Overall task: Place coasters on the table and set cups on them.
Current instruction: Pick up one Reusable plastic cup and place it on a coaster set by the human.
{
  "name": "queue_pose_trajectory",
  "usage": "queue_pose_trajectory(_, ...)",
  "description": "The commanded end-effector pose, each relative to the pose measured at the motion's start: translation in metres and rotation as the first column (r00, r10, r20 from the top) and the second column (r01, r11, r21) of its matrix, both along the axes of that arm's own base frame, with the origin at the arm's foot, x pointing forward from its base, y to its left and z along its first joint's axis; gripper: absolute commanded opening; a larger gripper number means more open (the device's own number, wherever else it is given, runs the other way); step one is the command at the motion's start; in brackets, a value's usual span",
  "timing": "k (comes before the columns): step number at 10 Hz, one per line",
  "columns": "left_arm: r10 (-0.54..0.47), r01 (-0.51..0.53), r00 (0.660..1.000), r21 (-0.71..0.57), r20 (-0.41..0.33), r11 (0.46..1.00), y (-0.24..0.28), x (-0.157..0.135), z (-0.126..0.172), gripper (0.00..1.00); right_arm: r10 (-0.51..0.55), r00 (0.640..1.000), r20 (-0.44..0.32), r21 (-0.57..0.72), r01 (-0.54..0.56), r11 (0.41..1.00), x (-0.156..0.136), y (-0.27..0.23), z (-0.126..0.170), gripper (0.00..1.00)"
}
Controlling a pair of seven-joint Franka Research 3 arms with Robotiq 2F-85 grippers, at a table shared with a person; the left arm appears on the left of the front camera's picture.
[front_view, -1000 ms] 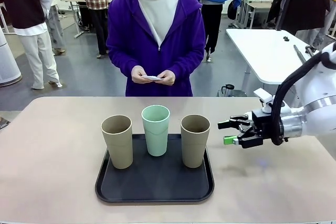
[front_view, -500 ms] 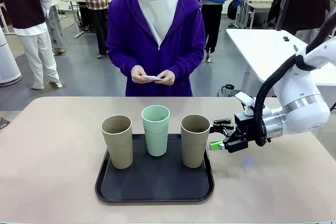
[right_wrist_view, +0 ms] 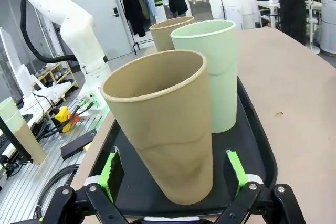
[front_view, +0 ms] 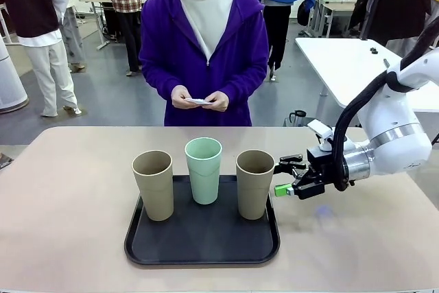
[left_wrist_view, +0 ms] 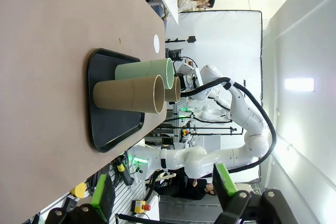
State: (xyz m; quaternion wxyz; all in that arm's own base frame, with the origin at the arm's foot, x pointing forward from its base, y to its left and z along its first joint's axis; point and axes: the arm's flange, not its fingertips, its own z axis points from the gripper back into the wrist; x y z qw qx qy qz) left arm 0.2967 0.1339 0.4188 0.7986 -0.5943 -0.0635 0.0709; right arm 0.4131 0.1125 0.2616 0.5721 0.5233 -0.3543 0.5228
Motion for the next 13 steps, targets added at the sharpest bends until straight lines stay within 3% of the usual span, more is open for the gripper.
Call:
queue_pose_trajectory(1,0.004,-0.004,1.000,-0.007,0.006,1.000,0.001,-0.001,0.001,1.00,0.000,1.000,0.000,0.000,0.000,1.000,0.000,0.000,0.000,1.00)
queue_pose_trajectory(4,0.004,-0.004,1.000,-0.007,0.006,1.000,0.001,-0.001,0.001,1.00,-0.022,0.999,0.046,0.013,0.021,1.000,0.006,0.006,-0.008,1.00)
queue_pose_trajectory(6,0.004,-0.004,1.000,-0.007,0.006,1.000,0.001,-0.001,0.001,1.00,-0.035,0.999,0.025,0.026,0.034,0.999,0.010,0.010,-0.012,1.00)
queue_pose_trajectory(13,0.004,-0.004,1.000,-0.007,0.006,1.000,0.001,-0.001,0.001,1.00,0.060,0.998,0.018,0.021,-0.060,0.998,0.005,0.031,-0.021,1.00)
